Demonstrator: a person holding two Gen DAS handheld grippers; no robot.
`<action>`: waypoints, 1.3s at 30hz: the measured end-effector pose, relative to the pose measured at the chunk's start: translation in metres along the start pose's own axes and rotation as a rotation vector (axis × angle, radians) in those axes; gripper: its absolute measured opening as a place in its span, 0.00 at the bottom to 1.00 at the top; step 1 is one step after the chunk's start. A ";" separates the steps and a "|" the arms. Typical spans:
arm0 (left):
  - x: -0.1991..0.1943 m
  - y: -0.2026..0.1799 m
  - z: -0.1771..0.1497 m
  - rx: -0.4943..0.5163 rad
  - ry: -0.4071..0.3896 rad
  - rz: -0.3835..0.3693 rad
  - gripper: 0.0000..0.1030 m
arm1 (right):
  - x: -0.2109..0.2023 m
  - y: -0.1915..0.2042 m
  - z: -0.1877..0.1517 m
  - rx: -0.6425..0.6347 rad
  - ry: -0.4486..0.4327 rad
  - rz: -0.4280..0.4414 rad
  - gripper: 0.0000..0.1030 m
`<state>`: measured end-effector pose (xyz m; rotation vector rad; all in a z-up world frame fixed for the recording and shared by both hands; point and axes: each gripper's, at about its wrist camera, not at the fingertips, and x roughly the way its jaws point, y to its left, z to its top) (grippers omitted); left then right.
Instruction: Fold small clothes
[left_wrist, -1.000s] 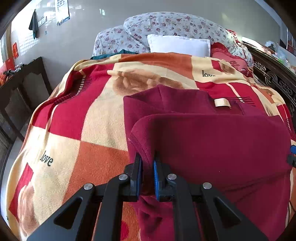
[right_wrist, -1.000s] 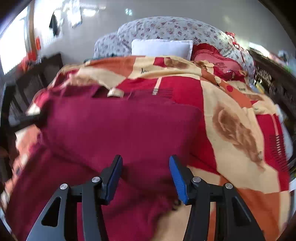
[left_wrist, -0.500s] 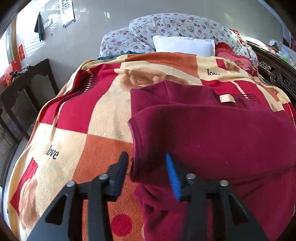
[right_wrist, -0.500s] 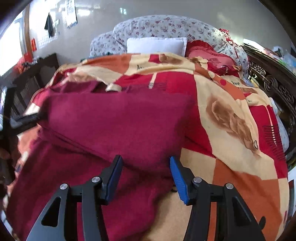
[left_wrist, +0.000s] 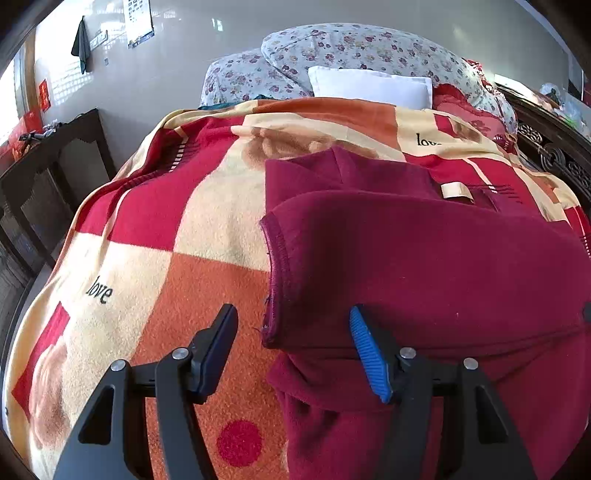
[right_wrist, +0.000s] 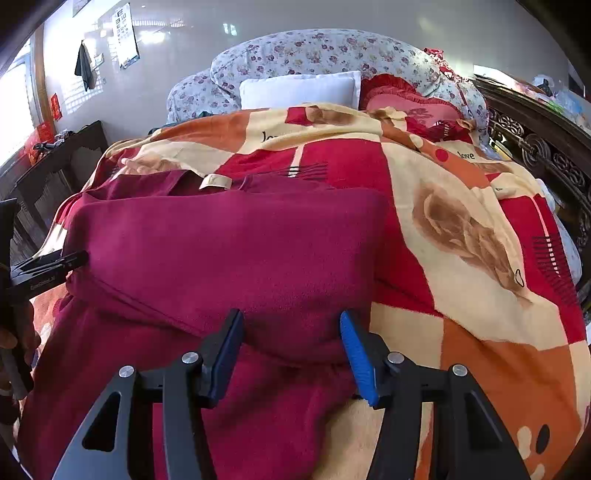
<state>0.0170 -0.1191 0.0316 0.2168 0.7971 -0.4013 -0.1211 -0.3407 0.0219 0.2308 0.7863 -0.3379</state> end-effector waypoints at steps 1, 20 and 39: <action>-0.002 0.001 0.000 0.000 -0.001 0.000 0.61 | -0.003 -0.001 -0.001 0.005 0.001 0.002 0.57; -0.085 0.001 -0.043 0.044 -0.029 -0.031 0.72 | -0.084 0.010 -0.054 0.060 0.010 0.086 0.64; -0.063 0.003 -0.069 -0.009 0.080 -0.093 0.76 | -0.057 0.022 -0.079 0.014 0.123 0.114 0.64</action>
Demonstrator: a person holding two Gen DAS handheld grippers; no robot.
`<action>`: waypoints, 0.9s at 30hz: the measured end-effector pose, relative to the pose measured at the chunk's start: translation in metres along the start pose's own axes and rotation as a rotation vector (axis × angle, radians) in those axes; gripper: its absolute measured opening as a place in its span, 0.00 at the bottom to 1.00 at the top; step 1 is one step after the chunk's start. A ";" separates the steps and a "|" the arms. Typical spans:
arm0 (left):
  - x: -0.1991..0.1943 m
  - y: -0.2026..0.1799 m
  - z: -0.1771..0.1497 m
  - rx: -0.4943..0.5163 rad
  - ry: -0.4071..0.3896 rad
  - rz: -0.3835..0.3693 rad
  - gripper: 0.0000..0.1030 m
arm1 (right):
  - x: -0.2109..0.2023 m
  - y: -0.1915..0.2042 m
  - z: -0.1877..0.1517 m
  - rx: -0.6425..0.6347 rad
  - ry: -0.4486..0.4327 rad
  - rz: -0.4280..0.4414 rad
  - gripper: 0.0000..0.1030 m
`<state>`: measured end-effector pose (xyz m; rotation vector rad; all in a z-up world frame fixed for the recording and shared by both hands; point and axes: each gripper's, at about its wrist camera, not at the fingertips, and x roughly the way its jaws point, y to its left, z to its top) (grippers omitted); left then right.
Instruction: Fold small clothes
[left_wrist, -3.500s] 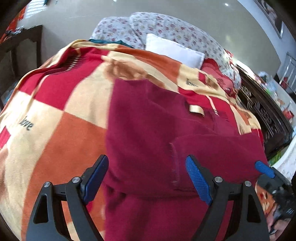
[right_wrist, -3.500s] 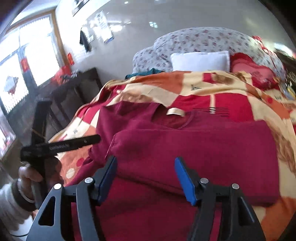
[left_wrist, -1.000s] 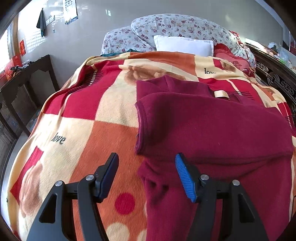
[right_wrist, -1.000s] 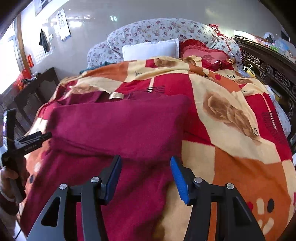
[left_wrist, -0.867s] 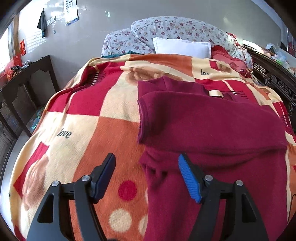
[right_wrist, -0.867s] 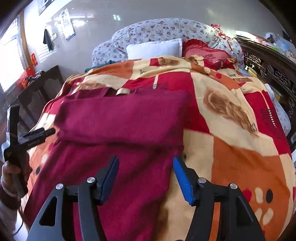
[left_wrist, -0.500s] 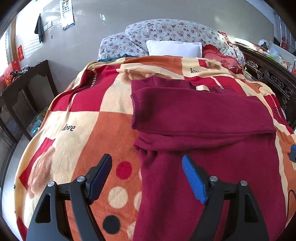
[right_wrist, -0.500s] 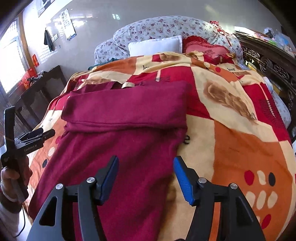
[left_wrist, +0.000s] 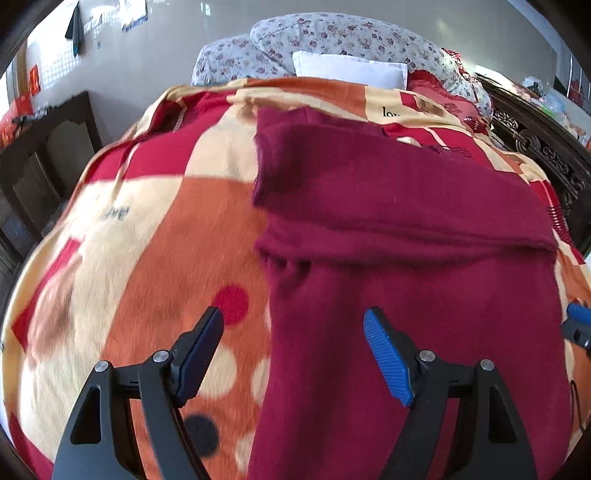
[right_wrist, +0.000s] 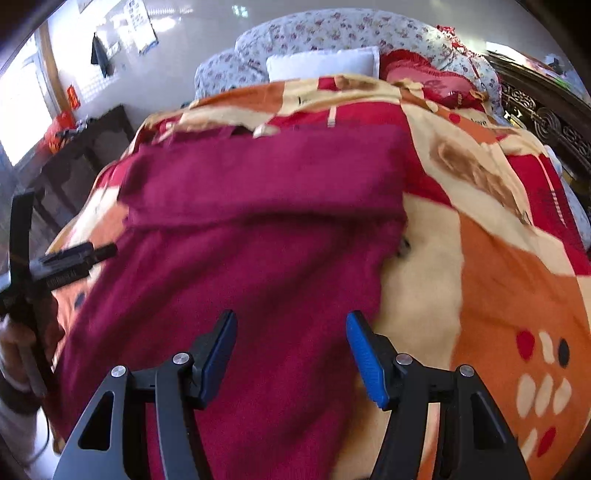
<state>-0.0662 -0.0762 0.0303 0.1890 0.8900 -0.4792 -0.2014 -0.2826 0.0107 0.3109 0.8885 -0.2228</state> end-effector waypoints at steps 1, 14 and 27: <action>-0.004 0.003 -0.009 -0.010 0.015 -0.011 0.76 | -0.004 -0.002 -0.008 0.008 0.010 0.009 0.65; -0.052 0.022 -0.094 0.019 0.099 -0.030 0.76 | -0.044 -0.009 -0.102 0.091 0.084 0.090 0.73; -0.077 0.034 -0.131 -0.011 0.127 -0.054 0.77 | -0.064 0.001 -0.134 0.039 -0.031 0.062 0.09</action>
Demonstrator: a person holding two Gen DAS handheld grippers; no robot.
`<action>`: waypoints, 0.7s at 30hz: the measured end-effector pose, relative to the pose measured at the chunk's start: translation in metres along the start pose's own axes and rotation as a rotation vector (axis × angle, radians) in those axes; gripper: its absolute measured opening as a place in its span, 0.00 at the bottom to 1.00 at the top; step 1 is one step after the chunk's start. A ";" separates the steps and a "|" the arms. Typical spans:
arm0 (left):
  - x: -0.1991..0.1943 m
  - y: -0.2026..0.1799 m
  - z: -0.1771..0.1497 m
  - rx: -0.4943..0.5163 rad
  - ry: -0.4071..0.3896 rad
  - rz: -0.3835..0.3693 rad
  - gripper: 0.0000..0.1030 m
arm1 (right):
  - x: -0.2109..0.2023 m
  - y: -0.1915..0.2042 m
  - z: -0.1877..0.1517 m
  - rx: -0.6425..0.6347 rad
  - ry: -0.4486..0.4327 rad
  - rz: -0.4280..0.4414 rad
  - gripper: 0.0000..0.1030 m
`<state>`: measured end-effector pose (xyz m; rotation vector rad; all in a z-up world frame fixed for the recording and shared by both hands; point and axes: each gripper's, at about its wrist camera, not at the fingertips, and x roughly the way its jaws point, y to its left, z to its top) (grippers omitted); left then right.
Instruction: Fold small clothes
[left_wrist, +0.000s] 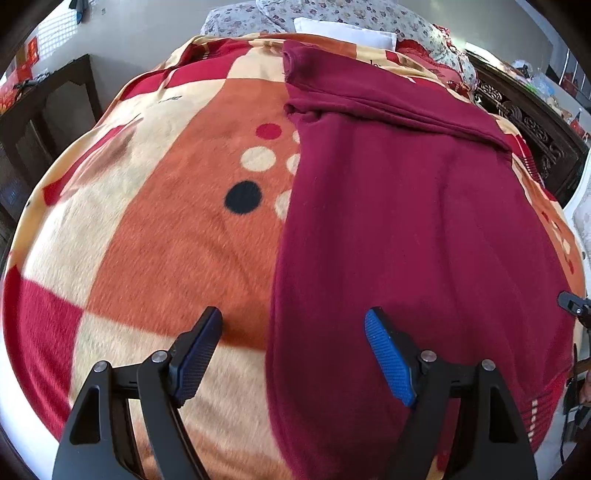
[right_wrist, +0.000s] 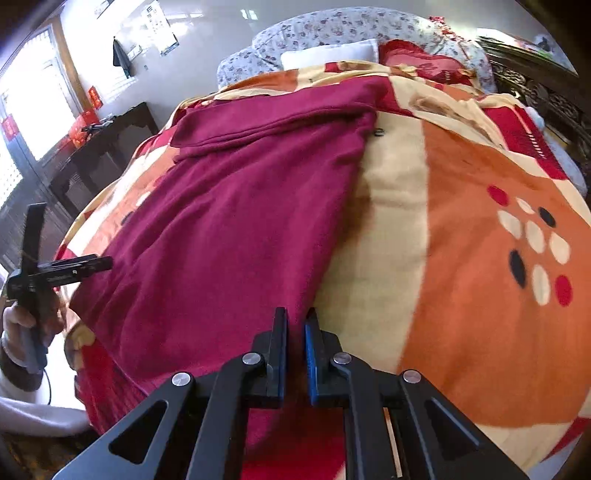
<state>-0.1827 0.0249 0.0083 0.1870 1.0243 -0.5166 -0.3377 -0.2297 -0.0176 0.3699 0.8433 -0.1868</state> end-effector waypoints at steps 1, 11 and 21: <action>-0.002 0.003 -0.003 -0.007 0.002 -0.004 0.77 | 0.000 -0.002 -0.001 0.007 0.002 -0.006 0.09; -0.009 0.014 -0.023 -0.051 0.017 -0.047 0.83 | -0.011 -0.017 -0.018 0.165 0.030 0.112 0.46; -0.010 -0.003 -0.030 -0.055 0.037 -0.146 0.90 | -0.021 -0.010 -0.043 0.226 -0.009 0.226 0.52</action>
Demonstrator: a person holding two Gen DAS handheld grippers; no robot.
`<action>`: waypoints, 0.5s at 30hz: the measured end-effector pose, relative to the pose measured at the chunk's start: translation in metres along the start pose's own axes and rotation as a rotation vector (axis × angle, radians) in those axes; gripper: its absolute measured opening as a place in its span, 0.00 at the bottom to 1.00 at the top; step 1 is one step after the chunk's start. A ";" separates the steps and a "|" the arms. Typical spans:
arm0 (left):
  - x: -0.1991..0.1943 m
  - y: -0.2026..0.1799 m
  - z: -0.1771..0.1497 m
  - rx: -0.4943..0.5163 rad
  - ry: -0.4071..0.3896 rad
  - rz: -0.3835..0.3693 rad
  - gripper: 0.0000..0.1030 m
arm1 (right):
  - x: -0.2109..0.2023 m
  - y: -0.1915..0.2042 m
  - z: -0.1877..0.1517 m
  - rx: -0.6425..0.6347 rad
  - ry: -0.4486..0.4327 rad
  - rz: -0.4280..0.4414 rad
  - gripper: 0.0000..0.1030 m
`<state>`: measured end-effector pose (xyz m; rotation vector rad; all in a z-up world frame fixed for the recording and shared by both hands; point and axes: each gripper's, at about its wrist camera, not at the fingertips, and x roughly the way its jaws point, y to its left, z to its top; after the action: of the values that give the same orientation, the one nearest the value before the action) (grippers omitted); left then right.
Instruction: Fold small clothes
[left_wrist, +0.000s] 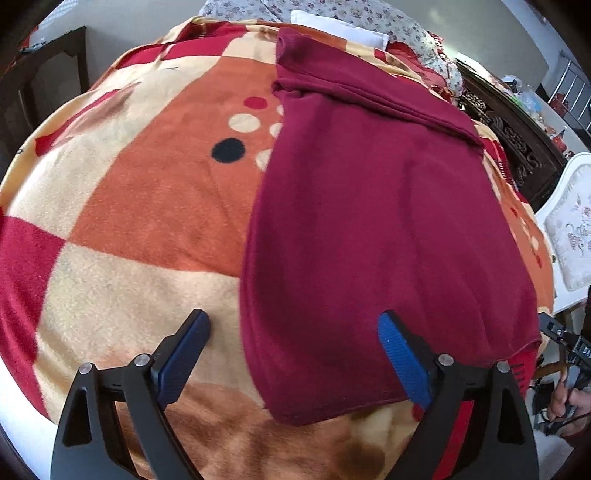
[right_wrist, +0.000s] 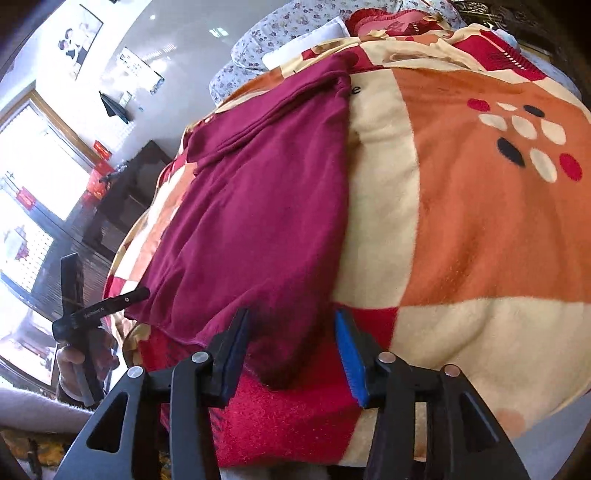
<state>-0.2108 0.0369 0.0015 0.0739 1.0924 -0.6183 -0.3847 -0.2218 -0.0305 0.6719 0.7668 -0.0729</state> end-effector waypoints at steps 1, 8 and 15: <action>0.002 -0.001 0.001 0.002 0.004 -0.009 0.91 | 0.000 0.001 0.001 -0.001 0.001 0.009 0.52; 0.007 -0.005 0.001 0.032 0.000 0.006 0.93 | 0.008 0.008 0.003 -0.020 0.035 0.069 0.52; 0.011 -0.008 0.001 0.050 0.003 0.014 0.97 | 0.017 0.009 0.002 -0.018 0.055 0.125 0.55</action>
<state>-0.2106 0.0247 -0.0051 0.1260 1.0785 -0.6334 -0.3684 -0.2128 -0.0366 0.7056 0.7760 0.0663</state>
